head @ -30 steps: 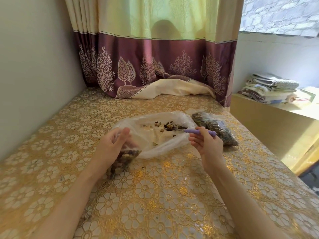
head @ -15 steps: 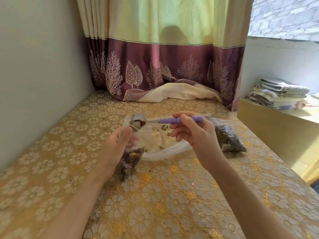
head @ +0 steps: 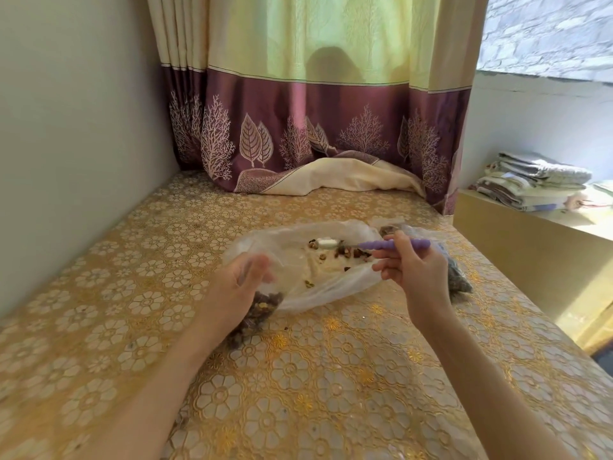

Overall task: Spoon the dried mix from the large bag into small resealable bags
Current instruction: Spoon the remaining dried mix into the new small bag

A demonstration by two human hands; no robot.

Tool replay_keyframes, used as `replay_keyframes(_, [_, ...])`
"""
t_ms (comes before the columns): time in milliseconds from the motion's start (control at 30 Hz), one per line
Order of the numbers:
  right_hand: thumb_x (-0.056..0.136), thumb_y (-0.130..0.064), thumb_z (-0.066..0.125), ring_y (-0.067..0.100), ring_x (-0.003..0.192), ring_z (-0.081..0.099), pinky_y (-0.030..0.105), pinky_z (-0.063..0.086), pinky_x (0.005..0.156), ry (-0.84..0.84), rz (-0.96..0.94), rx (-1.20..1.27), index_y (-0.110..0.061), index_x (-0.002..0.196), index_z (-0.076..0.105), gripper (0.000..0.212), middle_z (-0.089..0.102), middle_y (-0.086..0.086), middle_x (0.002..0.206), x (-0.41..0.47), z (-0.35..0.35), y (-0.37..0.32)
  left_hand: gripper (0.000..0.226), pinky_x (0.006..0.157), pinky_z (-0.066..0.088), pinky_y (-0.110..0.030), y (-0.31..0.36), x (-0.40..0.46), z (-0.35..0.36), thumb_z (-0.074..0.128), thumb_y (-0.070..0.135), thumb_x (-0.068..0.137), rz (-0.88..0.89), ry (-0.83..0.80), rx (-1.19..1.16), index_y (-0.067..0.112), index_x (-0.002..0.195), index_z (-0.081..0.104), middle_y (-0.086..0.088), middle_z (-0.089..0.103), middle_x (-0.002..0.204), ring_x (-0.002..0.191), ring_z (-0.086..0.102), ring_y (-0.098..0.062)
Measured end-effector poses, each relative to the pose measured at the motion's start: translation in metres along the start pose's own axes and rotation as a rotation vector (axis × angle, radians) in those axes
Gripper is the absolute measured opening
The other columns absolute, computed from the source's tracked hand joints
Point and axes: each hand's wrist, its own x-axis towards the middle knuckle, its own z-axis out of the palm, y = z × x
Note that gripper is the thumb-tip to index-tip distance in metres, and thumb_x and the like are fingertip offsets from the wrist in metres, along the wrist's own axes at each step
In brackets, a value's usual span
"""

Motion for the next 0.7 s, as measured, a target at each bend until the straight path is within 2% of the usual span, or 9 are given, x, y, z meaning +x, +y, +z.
replay_keyframes(67, [0.099,-0.015,0.046,0.018,0.053,0.059,0.02,0.046,0.045,0.039,0.04,-0.053,-0.002,0.072,0.067,0.037,0.074,0.016,0.081,0.002,-0.01,0.01,0.073,0.067,0.043,-0.006,-0.002,-0.001,0.002,0.021,0.093,0.063,0.026,-0.036,0.031,0.035,0.086,0.059,0.018,0.066,0.077,0.076,0.06,0.01])
replay_keyframes(167, [0.099,-0.013,0.044,0.017,0.049,0.058,0.019,0.044,0.041,0.027,0.094,-0.076,0.003,0.07,0.066,0.04,0.073,0.017,0.078,0.004,-0.019,0.021,0.076,0.059,0.042,-0.009,-0.004,-0.001,0.005,0.017,0.091,0.066,0.055,-0.072,0.118,0.032,0.087,0.06,0.028,0.062,0.07,0.064,0.057,0.005])
replay_keyframes(267, [0.099,-0.014,0.042,0.016,0.045,0.056,0.019,0.042,0.038,0.018,0.115,-0.095,0.008,0.071,0.065,0.042,0.073,0.018,0.072,0.005,-0.023,0.027,0.078,0.05,0.036,-0.013,-0.009,-0.002,0.005,0.012,0.091,0.067,0.079,-0.103,0.226,0.031,0.085,0.059,0.012,0.051,0.053,0.048,0.046,-0.001])
replay_keyframes(333, [0.099,-0.014,0.043,0.016,0.046,0.057,0.019,0.043,0.039,0.058,0.113,-0.118,0.007,0.071,0.067,0.042,0.072,0.017,0.071,0.006,-0.025,0.03,0.083,0.05,0.036,-0.02,-0.012,-0.003,0.004,0.007,0.093,0.064,0.052,-0.155,0.302,0.034,0.089,0.059,0.005,0.053,0.057,0.049,0.046,-0.006])
replay_keyframes(400, [0.097,-0.013,0.044,0.016,0.047,0.058,0.018,0.044,0.04,0.124,0.079,-0.154,-0.002,0.062,0.069,0.045,0.072,0.015,0.068,0.008,-0.028,0.032,0.096,0.046,0.033,-0.017,-0.013,-0.004,0.003,0.006,0.095,0.06,0.032,-0.194,0.359,0.024,0.09,0.063,0.006,0.05,0.052,0.044,0.042,-0.004])
replay_keyframes(500, [0.096,-0.013,0.045,0.017,0.047,0.059,0.02,0.047,0.042,0.203,0.025,-0.189,-0.01,0.056,0.068,0.046,0.072,0.012,0.065,0.012,-0.032,0.034,0.107,0.046,0.033,-0.015,-0.01,-0.003,0.003,0.006,0.096,0.057,0.022,-0.214,0.39,0.008,0.08,0.064,0.011,0.036,0.045,0.039,0.037,-0.002])
replay_keyframes(600, [0.097,-0.015,0.046,0.018,0.048,0.061,0.025,0.051,0.049,0.25,0.017,-0.22,-0.012,0.058,0.069,0.045,0.071,0.009,0.061,0.015,-0.033,0.038,0.095,0.043,0.027,-0.019,-0.01,-0.003,0.004,0.006,0.095,0.058,0.019,-0.205,0.419,0.012,0.062,0.051,0.011,0.035,0.047,0.038,0.033,-0.003])
replay_keyframes(700, [0.098,-0.02,0.047,0.011,0.047,0.063,0.025,0.054,0.054,0.308,0.005,-0.298,-0.011,0.065,0.07,0.041,0.07,-0.001,0.056,0.018,-0.03,0.043,0.089,0.045,0.028,-0.019,-0.01,-0.003,0.004,0.008,0.094,0.061,0.024,-0.2,0.418,0.013,0.059,0.046,0.011,0.033,0.046,0.039,0.032,-0.004])
